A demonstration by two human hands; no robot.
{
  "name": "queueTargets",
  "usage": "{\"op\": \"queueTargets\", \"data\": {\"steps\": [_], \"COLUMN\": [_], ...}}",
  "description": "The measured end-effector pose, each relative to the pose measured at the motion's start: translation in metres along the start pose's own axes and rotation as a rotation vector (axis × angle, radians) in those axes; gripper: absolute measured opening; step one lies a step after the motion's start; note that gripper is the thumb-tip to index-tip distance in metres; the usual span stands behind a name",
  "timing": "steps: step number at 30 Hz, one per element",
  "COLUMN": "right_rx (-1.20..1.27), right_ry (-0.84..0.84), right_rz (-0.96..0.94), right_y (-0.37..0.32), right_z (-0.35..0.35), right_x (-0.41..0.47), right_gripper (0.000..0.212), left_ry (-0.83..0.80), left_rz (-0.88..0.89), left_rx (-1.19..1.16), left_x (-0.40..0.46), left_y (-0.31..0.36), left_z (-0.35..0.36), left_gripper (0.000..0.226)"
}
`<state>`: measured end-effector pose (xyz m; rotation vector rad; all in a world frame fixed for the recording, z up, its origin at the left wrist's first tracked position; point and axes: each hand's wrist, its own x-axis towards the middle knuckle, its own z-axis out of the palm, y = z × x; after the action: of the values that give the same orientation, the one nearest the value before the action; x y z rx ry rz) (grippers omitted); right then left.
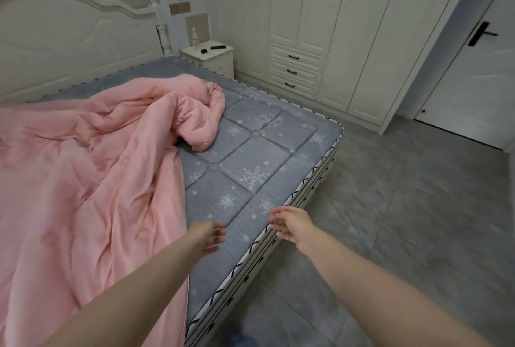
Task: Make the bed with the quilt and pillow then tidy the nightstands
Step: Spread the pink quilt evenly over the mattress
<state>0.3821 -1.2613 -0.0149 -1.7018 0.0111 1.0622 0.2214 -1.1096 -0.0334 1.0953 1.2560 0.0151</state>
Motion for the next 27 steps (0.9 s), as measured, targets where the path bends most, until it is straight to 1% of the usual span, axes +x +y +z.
{"op": "queueTargets", "data": {"steps": [5, 8, 11, 13, 17, 19, 23, 27], "right_rx": [-0.011, -0.004, -0.024, -0.022, -0.008, 0.0, -0.01, -0.045], "right_ry": [0.092, 0.109, 0.121, 0.123, 0.121, 0.137, 0.137, 0.058], "right_rz": [-0.024, -0.066, -0.126, -0.123, -0.077, -0.057, -0.058, -0.052], "right_y": [-0.051, -0.09, -0.122, -0.132, -0.143, -0.151, -0.175, -0.207], "right_z": [-0.007, -0.009, -0.009, -0.011, -0.021, -0.03, -0.048, -0.065], "right_x": [0.044, 0.069, 0.088, 0.101, 0.13, 0.146, 0.181, 0.229], "right_gripper": [0.026, 0.025, 0.026, 0.027, 0.028, 0.027, 0.029, 0.025], "left_ry": [-0.033, -0.048, -0.03, -0.028, -0.067, -0.075, -0.046, 0.02], "left_rz": [0.026, 0.051, 0.105, 0.13, 0.164, 0.177, 0.166, 0.16], "left_rx": [0.009, 0.041, 0.074, 0.094, 0.183, 0.214, 0.203, 0.158], "left_x": [0.048, 0.074, 0.092, 0.102, 0.12, 0.13, 0.151, 0.178], "left_y": [0.064, 0.112, 0.157, 0.178, 0.202, 0.212, 0.233, 0.258], "left_z": [0.007, 0.01, 0.017, 0.026, 0.048, 0.058, 0.081, 0.111], "left_gripper": [0.015, 0.013, 0.02, 0.02, 0.014, 0.014, 0.016, 0.017]}}
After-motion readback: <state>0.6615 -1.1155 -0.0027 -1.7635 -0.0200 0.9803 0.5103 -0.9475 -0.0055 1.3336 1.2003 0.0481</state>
